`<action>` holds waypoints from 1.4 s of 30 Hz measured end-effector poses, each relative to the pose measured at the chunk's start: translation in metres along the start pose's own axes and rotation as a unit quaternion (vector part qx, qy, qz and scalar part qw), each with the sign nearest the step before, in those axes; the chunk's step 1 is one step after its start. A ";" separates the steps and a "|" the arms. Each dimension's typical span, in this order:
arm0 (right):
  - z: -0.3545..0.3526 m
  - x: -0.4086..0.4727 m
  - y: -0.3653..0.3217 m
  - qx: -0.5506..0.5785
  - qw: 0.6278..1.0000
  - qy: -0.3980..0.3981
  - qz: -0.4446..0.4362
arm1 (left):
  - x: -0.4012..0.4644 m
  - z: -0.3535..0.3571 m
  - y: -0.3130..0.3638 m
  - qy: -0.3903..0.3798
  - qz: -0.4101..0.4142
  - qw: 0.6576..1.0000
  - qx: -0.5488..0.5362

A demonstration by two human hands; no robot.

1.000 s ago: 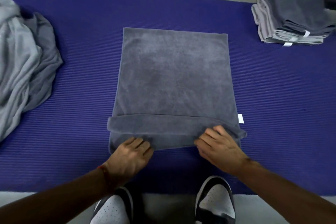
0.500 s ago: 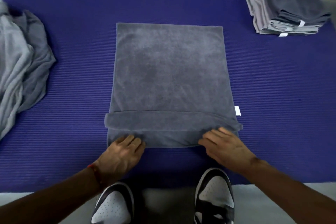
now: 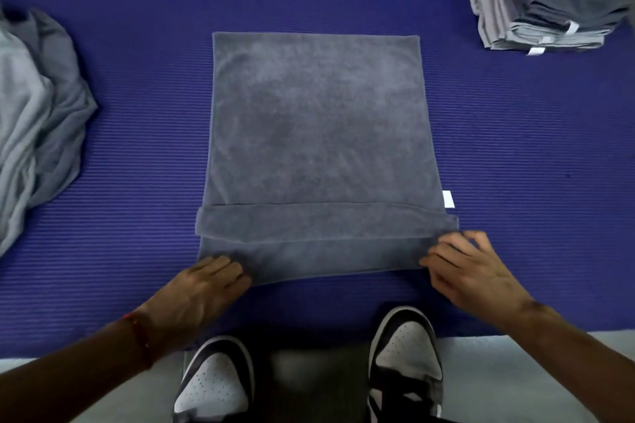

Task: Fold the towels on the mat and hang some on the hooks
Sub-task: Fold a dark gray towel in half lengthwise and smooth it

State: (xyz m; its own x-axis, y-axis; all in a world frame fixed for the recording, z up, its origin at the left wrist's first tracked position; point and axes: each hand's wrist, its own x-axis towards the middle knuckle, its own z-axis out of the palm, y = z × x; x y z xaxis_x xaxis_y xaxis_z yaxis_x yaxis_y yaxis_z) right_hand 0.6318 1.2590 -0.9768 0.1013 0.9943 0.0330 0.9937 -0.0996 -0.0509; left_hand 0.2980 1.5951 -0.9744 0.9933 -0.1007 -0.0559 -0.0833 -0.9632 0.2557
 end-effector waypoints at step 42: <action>-0.030 0.073 0.021 0.425 0.729 0.218 0.491 | 0.042 -0.059 -0.059 0.279 -0.407 0.809 -0.320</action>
State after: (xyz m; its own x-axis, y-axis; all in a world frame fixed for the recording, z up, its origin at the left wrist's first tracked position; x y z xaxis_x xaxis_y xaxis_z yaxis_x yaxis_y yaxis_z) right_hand 0.6617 1.3282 -0.9454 0.9330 0.3354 -0.1305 0.0637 -0.5109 -0.8573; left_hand 0.3496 1.6623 -0.9346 0.5941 0.8023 -0.0588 0.4975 -0.3090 0.8105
